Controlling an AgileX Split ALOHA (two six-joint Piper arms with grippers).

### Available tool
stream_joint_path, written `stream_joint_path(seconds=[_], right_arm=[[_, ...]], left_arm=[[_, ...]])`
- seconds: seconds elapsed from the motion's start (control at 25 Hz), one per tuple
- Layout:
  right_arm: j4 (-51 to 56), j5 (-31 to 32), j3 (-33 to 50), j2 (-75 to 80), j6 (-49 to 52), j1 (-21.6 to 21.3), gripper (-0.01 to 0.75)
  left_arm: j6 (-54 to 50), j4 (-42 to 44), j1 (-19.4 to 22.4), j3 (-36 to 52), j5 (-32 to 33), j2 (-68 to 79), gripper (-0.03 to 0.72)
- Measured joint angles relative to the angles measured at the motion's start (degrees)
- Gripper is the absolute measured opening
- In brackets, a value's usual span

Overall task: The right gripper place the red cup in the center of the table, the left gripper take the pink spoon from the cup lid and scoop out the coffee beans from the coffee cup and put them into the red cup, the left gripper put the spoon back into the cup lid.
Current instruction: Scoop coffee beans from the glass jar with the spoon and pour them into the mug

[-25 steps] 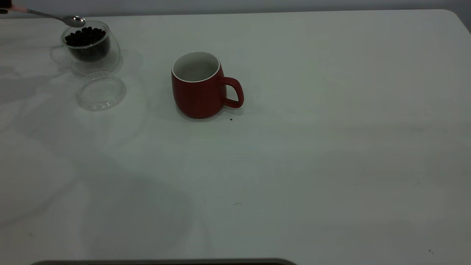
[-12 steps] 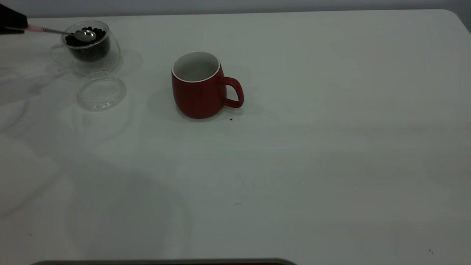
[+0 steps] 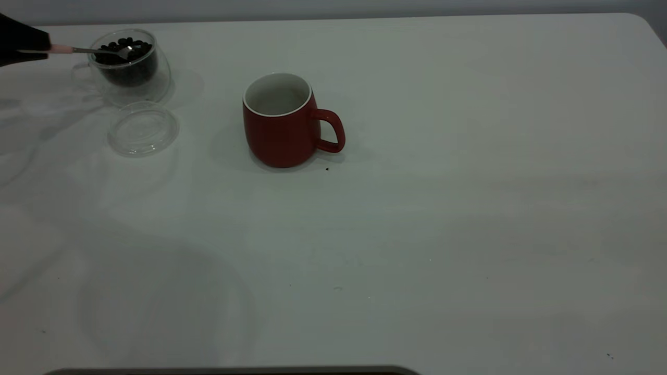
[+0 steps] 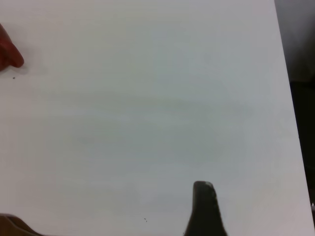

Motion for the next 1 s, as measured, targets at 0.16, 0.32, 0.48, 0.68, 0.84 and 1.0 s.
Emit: stream_joint_path(seconds=[0.16,0.32,0.48,0.68,0.84,1.0], right_arm=[[0.0,0.0,0.0,0.0,0.0,0.0,0.591],[0.0,0.0,0.0,0.0,0.0,0.0,0.591],[0.0,0.0,0.0,0.0,0.0,0.0,0.591],[0.0,0.0,0.0,0.0,0.0,0.0,0.591],[0.0,0.0,0.0,0.0,0.0,0.0,0.591],[0.0,0.0,0.0,0.0,0.0,0.0,0.591]], left_arm=[[-2.31,0.06,2.49,0.0,2.28,0.04,0.124],[-3.43,0.06,3.67,0.0,3.97,0.11,0.124],[-3.99,0.0,3.86,-0.05,4.34,0.82,0.124],[-2.75,-1.69,3.92,-0.05,4.38,2.88,0.124],[-1.58,-2.99,3.92,-0.05,4.38,3.45,0.123],[-1.58,-3.41,3.66,-0.05,4.38,3.67,0.123]])
